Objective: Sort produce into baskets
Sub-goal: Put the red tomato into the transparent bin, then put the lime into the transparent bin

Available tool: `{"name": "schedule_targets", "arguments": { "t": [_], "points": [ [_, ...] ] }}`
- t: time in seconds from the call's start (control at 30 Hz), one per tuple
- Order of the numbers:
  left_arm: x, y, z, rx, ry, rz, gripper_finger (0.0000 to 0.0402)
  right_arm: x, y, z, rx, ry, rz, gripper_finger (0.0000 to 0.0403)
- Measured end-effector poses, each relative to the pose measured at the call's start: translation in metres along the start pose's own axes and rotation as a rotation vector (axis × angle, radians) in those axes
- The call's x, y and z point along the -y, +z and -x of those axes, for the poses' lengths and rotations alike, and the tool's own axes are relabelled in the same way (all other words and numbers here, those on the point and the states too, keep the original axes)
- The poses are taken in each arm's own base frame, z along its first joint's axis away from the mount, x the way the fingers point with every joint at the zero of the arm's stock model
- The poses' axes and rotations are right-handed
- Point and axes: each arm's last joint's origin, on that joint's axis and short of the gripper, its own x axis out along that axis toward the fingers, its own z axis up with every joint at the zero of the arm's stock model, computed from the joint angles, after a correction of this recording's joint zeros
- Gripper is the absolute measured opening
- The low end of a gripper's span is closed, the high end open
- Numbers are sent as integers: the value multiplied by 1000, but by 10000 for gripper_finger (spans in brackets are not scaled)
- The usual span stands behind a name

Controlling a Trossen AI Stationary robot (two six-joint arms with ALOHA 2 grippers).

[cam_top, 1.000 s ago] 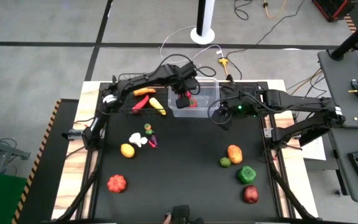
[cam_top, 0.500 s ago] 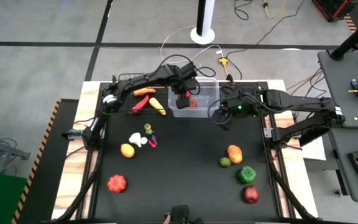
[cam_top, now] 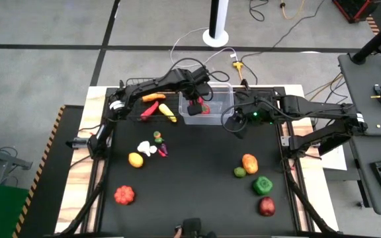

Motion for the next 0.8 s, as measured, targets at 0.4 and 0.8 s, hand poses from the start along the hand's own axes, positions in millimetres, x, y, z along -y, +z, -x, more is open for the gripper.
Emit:
{"name": "schedule_targets", "arguments": {
  "t": [0.4,0.8],
  "points": [
    [-3,6,10,30,24,4,365,0,0,0,0,0,1,185],
    [-5,15,76,88,9,20,392,0,0,0,0,0,1,185]
  ]
}}
